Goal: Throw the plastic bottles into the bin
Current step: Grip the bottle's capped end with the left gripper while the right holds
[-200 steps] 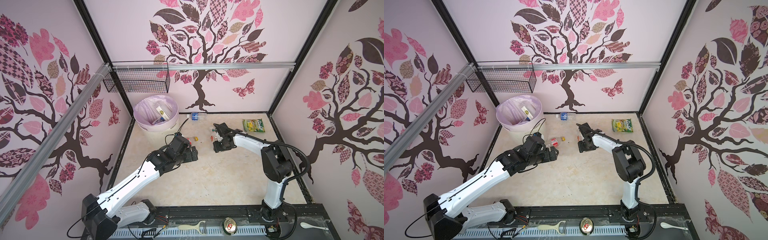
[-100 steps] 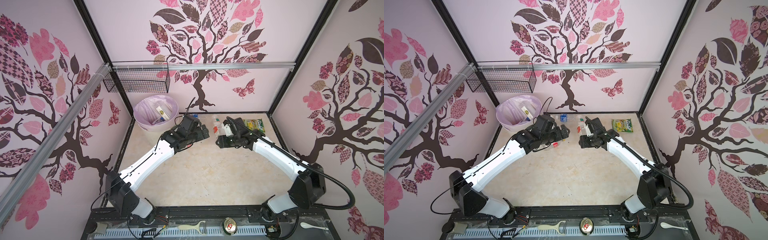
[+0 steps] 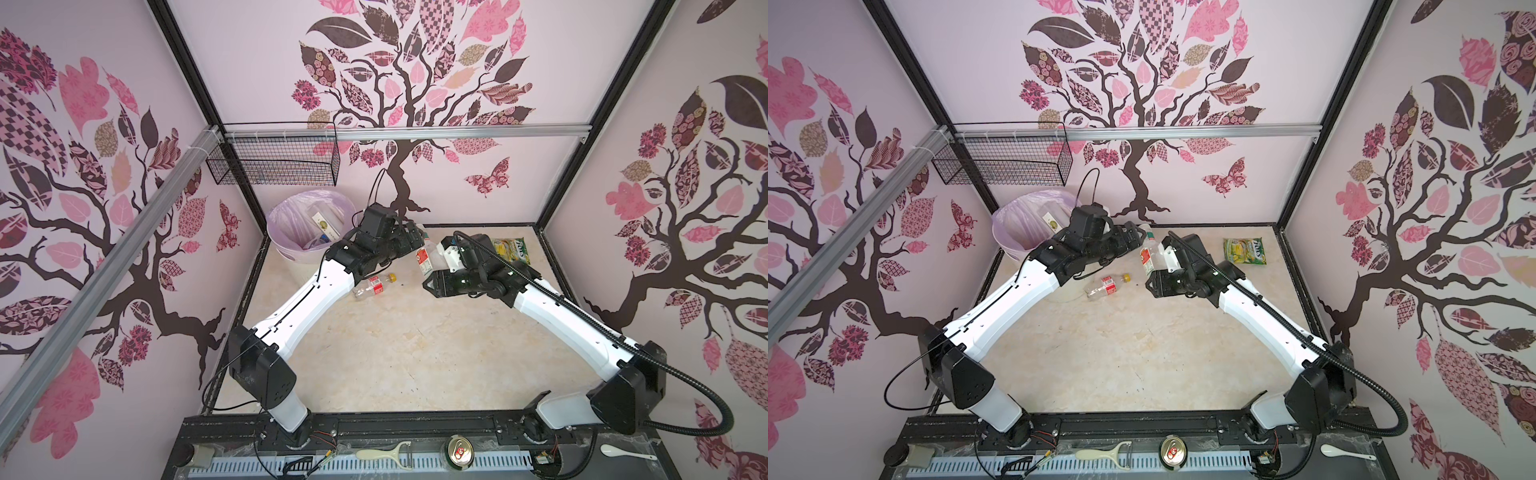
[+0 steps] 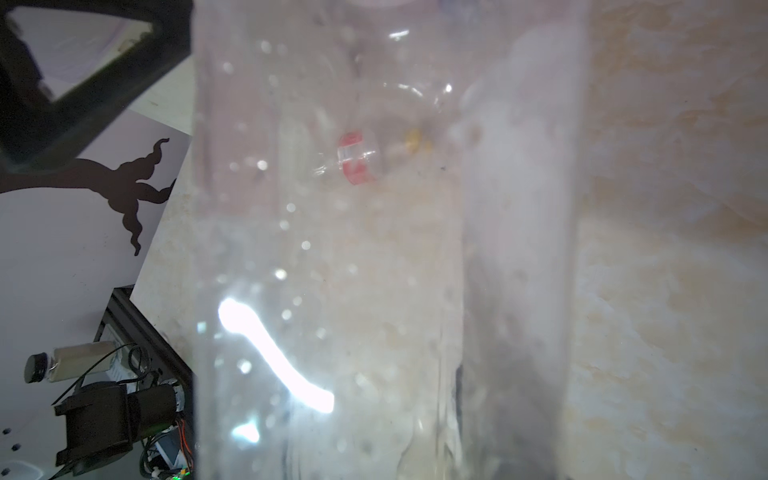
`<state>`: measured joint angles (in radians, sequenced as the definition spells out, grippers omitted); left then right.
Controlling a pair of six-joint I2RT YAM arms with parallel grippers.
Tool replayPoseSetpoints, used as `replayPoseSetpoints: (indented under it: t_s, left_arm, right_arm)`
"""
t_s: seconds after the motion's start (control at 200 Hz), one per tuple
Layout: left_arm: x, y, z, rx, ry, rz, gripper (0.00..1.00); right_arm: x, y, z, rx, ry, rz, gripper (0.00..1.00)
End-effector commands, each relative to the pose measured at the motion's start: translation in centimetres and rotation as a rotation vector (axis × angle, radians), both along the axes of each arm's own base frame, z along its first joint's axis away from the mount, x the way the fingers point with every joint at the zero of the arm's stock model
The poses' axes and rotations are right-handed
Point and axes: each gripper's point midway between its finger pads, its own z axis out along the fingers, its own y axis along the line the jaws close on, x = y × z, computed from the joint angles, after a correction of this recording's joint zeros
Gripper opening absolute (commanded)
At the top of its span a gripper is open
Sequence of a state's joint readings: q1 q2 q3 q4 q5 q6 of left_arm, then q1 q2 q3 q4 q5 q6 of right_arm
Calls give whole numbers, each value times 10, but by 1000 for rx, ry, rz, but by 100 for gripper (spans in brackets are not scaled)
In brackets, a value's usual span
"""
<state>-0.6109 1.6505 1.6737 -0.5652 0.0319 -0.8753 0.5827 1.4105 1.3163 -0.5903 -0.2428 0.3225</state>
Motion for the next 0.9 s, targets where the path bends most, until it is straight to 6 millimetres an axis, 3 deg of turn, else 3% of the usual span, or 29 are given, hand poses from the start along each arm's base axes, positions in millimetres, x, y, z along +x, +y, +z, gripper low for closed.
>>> replayPoseSetpoints:
  t_s: [0.0,0.26,0.445,0.7,0.895]
  left_arm:
    - [9,-7,21,-39,-43,-6,98]
    - [25,-1,13,-62,-18,34,90]
    - [35,5,17,-90,-26,55,80]
    - [35,-2,15,-110,-11,24,65]
    - [33,0,18,-101,-27,17,40]
  right_arm:
    - [-7,8,44,83,-83,25,59]
    - [-15,15,54,109,-113,72,59]
    - [-22,23,60,121,-135,111,59]
    - [-21,27,64,118,-154,114,59]
    - [-17,27,63,122,-165,99,62]
